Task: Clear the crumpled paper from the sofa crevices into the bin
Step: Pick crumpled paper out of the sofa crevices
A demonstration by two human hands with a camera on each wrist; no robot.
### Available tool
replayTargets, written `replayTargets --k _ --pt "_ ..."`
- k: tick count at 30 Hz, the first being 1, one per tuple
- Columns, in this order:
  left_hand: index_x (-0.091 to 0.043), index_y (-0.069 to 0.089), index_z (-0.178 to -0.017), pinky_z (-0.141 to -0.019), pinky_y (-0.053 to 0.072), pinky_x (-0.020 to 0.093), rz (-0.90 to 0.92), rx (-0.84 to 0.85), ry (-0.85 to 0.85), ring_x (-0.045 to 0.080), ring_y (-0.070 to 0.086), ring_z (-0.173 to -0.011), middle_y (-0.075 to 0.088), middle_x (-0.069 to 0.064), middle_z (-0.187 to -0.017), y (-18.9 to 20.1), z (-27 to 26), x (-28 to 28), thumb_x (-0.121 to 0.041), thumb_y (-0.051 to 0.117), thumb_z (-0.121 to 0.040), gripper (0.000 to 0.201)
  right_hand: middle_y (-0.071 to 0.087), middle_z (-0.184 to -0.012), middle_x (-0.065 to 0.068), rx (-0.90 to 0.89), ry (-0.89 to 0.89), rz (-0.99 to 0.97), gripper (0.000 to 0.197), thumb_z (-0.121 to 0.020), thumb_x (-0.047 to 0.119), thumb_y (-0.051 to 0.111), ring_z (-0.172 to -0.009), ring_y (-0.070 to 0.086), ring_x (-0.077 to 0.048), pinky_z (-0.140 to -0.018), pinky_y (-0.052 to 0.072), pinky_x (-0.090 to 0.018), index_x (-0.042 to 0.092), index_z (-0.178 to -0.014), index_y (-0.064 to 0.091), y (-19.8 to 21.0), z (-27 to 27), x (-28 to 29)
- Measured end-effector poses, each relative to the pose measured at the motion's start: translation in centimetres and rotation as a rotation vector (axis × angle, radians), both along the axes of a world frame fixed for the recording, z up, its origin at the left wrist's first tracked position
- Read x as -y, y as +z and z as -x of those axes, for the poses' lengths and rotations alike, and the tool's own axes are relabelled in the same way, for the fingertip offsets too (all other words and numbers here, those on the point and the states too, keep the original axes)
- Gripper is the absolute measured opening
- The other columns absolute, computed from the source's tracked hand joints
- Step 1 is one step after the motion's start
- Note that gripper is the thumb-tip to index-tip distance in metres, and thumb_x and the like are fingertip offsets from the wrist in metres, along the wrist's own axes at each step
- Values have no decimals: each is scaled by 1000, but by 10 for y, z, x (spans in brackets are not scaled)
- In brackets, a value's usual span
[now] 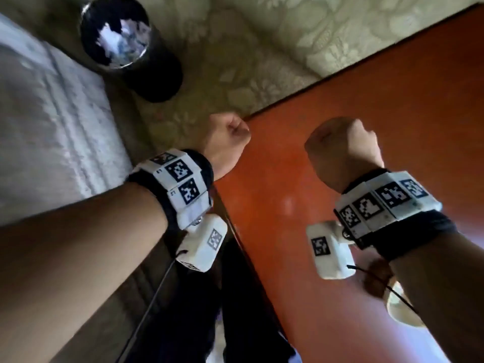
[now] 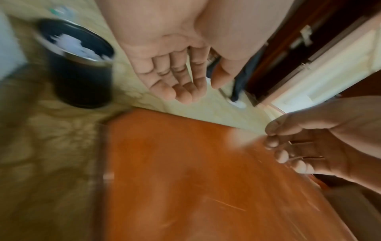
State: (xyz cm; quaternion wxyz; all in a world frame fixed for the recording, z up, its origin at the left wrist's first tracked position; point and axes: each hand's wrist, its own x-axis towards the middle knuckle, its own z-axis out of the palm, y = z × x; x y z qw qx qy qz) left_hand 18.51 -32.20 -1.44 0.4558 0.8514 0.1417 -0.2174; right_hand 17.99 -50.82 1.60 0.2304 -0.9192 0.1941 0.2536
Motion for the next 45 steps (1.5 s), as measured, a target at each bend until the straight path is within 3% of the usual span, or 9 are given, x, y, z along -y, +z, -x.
replayTargets --k 4,9,17,20,23,32,37,41,45 --pt "-28 62 -75 -87 56 38 -150 -108 252 24 71 -92 73 -2 -94 4 57 -110 -34 60 -86 12 66 -109 -11 -7 278 -39 25 -87 25 50 -104 58 -37 -85 46 -34 12 -101 67 -1 -2 -106" --pt "-30 68 -81 -91 55 33 -177 -215 565 21 70 -95 74 -5 -96 -8 188 -208 -25 60 -90 13 68 -102 -4 -5 597 -159 9 -86 29 54 -99 61 -27 -86 48 -33 25 -87 62 -7 65 -221" --pt "-22 64 -87 -56 48 23 -101 -314 976 16 64 -69 63 -7 -74 -5 454 -283 -21 56 -95 11 70 -96 -9 -74 1056 -138 11 -82 29 56 -91 64 -32 -84 54 -40 20 -83 64 -3 258 -356" --pt "-22 67 -95 -61 37 21 -112 -387 1089 19 61 -78 64 -4 -81 9 569 -294 -27 54 -97 14 67 -94 -6 -107 1264 -74 15 -90 24 54 -91 61 -32 -77 49 -31 14 -89 65 8 343 -404" --pt "-18 69 -96 -72 44 26 -87 -431 1318 29 65 -93 71 5 -93 13 682 -306 -29 54 -96 19 62 -77 -3 -89 1442 -53 17 -90 25 54 -80 60 -30 -66 42 -29 19 -75 59 17 436 -453" --pt "-27 71 -96 -89 50 31 30 -480 1905 28 66 -104 74 4 -105 25 961 -259 -23 59 -90 13 67 -87 -2 -95 1965 -36 9 -87 24 58 -94 64 -30 -74 45 -26 17 -84 64 17 722 -540" --pt "-29 67 -92 -61 47 25 117 -576 2139 22 65 -80 71 4 -93 18 1033 -208 -24 52 -94 16 68 -91 3 -202 2160 -131 5 -88 25 59 -85 62 -20 -72 42 -22 23 -86 63 -2 838 -551" --pt "-34 64 -86 -78 54 33 147 -592 2284 23 64 -90 70 1 -96 0 1060 -185 -27 56 -93 12 68 -93 1 -203 2294 -139 8 -90 26 56 -80 60 -20 -70 42 -24 24 -86 62 -22 898 -557" --pt "-30 68 -95 -78 55 33 172 -517 2377 20 63 -90 69 -5 -98 -22 1077 -181 -30 57 -93 11 69 -91 0 -208 2404 -124 12 -90 20 54 -87 64 -22 -76 52 -32 21 -89 66 -40 940 -550"
